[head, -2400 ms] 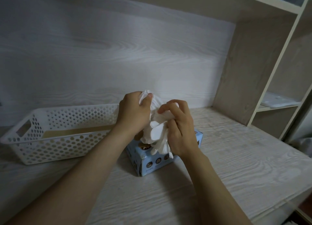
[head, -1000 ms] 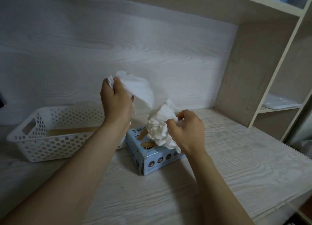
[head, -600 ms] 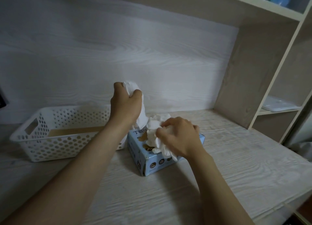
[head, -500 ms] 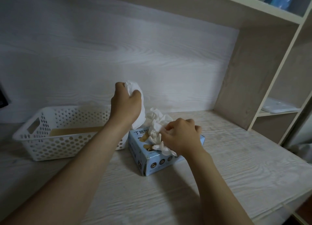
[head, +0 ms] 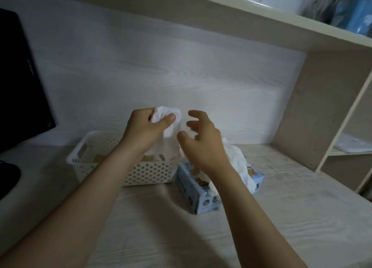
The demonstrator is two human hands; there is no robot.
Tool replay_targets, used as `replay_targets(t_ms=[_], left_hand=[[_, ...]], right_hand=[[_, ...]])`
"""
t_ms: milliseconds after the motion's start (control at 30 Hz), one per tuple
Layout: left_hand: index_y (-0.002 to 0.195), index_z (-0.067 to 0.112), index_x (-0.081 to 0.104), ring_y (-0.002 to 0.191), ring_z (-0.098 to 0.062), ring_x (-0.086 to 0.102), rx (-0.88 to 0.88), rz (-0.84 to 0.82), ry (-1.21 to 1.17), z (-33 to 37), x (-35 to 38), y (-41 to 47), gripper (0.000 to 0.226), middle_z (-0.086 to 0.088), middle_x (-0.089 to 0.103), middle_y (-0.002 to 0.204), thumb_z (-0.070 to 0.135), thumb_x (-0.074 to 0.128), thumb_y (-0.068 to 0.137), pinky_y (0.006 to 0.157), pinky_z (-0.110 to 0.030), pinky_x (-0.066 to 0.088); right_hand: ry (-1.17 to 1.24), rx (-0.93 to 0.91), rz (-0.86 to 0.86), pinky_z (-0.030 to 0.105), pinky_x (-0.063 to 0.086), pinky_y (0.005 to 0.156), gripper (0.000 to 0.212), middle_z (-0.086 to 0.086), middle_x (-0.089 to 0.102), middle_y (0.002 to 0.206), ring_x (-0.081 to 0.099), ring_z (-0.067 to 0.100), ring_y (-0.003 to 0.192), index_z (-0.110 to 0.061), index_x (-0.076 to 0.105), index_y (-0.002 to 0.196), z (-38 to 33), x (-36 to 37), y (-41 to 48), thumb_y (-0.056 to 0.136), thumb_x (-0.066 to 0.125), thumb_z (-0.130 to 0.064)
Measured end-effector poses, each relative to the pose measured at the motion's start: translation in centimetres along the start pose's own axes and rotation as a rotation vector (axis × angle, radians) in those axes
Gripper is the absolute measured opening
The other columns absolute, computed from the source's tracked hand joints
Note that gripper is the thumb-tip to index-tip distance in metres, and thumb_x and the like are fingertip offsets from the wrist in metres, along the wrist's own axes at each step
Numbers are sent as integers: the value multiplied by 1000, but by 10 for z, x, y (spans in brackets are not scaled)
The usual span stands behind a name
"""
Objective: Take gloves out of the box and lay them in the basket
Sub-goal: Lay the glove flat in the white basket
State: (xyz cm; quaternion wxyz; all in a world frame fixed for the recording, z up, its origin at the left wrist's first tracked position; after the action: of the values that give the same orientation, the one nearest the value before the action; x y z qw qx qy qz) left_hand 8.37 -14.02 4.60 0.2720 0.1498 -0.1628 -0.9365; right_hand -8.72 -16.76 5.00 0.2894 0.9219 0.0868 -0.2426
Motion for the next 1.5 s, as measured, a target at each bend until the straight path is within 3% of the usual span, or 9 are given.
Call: replay_targets(t_ms=[133, 200, 267, 633, 867, 1033, 1267, 1367, 1500], left_hand=[[95, 25, 78, 77, -8, 75, -30, 43, 14, -14, -36, 1, 21, 9, 79, 83, 45, 72, 96, 62, -25, 55], [88, 14, 77, 78, -19, 75, -18, 77, 116, -26, -55, 2, 38, -2, 78, 81, 49, 66, 99, 66, -33, 57], [83, 8, 73, 75, -24, 70, 0, 80, 326, -38, -67, -1, 50, -9, 73, 76, 50, 55, 105, 66, -33, 51], [67, 16, 57, 63, -23, 65, -10, -118, 795, -61, -71, -25, 60, -1, 63, 61, 57, 37, 107, 69, -42, 58], [58, 13, 45, 59, -24, 54, -15, -174, 790, -61, -72, -22, 60, -1, 51, 56, 54, 56, 101, 60, -34, 39], [61, 17, 47, 59, -22, 55, 10, -22, 748, -62, -87, -19, 55, 2, 53, 58, 55, 63, 98, 59, -32, 38], [106, 28, 66, 94, -10, 64, 204, 89, 519, -24, -81, -30, 13, 10, 66, 101, 37, 70, 98, 82, -28, 50], [106, 27, 74, 90, -10, 75, 27, -151, 101, -25, -62, -33, 41, 6, 78, 96, 60, 49, 103, 87, -38, 60], [107, 30, 77, 98, -12, 74, 64, -313, 98, -22, -44, -42, 52, 5, 78, 101, 76, 61, 88, 88, -37, 61]], right_hand=[[195, 175, -150, 41, 63, 88, 63, 2, 73, 112, 74, 18, 98, -20, 51, 144, 3, 55, 13, 86, 73, -30], [115, 154, -146, 33, 57, 70, 20, -2, 70, 83, 68, 14, 75, -12, 69, 102, 2, 69, 19, 85, 70, -23], [1, 110, -131, 31, 40, 56, 20, 2, 55, 63, 52, 20, 59, -8, 55, 70, 1, 80, 22, 87, 64, -16], [-262, -75, -110, 27, 27, 48, 37, -4, 44, 53, 41, 15, 48, -15, 40, 59, -2, 105, -5, 88, 59, -25], [-41, 55, -192, 30, 33, 48, 33, 8, 44, 52, 41, 17, 49, -1, 53, 60, 7, 89, -7, 84, 61, -23], [350, 222, -131, 39, 67, 74, 15, 5, 80, 80, 78, 23, 78, -16, 81, 88, 14, 74, -10, 93, 68, -20], [645, 265, -38, 28, 58, 60, 12, 16, 79, 88, 74, 21, 69, -9, 77, 105, 12, 65, -11, 96, 71, -10], [712, 199, -134, 33, 60, 68, 19, 19, 79, 92, 77, 28, 79, -5, 74, 114, 3, 71, -11, 103, 60, -15], [767, 107, -266, 40, 62, 75, 39, 26, 77, 101, 77, 37, 92, 2, 70, 119, -10, 78, -12, 107, 34, -3]])
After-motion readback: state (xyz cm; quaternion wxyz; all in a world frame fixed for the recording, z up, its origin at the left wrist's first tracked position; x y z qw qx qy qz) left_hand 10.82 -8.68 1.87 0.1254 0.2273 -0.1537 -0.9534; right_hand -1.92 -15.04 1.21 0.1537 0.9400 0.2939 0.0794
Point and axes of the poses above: each hand's wrist, its own y-axis towards the middle knuckle, its own x-axis out of the palm, z = x × y, the point moved 8 cm from there along y, towards the middle knuckle
